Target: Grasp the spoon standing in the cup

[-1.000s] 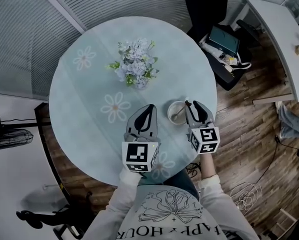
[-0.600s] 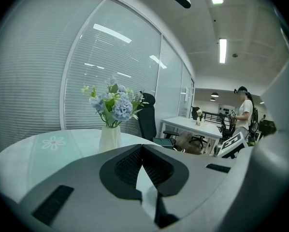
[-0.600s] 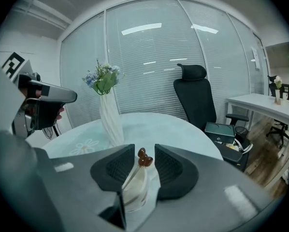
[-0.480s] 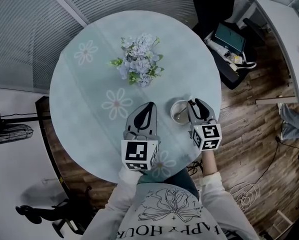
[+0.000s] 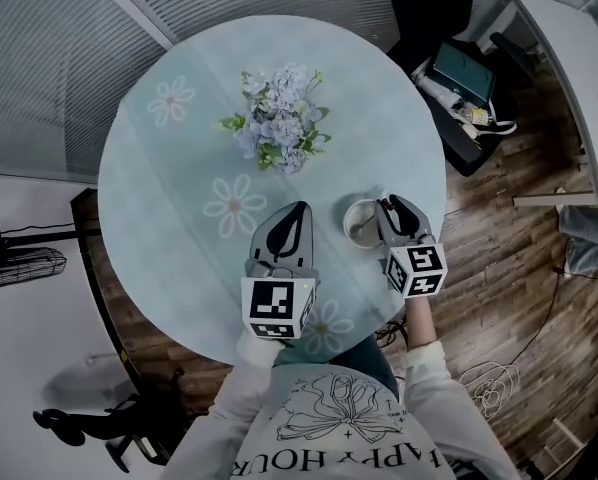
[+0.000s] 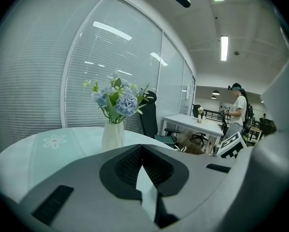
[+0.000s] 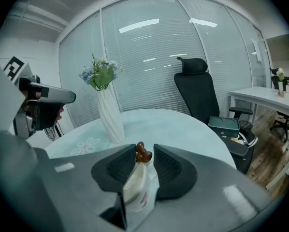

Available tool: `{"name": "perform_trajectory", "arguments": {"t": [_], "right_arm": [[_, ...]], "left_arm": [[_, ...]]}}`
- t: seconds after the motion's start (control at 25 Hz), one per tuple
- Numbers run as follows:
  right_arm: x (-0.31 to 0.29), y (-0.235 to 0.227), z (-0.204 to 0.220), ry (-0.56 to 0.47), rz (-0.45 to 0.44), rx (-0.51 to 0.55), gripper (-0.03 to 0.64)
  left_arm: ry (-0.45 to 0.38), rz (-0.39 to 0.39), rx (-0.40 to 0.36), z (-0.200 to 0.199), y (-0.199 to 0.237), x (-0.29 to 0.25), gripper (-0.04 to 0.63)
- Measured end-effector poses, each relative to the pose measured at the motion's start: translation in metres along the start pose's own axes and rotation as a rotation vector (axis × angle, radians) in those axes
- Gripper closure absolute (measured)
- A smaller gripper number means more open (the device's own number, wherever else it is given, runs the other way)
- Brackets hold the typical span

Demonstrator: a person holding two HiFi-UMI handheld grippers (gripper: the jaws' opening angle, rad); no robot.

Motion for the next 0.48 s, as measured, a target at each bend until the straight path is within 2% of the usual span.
{"name": "perform_trajectory", "arguments": {"t": [0.16, 0.48], "right_arm": [[-0.0008, 0.0016, 0.0, -0.007, -0.013, -0.012, 0.518], [0.003, 0.0082, -0.0031, -0.02, -0.009, -0.003, 0.531]], "left_arm": [[0.002, 0.001, 0.002, 0.0004, 0.0007, -0.0009, 0.589], [0.003, 0.008, 0.007, 0.001, -0.0014, 0.0006, 0.589]]}}
Point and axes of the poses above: the fingertips, and each gripper's own axes: x backward along the fingers, y to its left, z out of its underside, the point moved 6 cm from there along x, backward along the fingers, and after that the axes turned 13 degrees about -z, right-handed, at the moved point
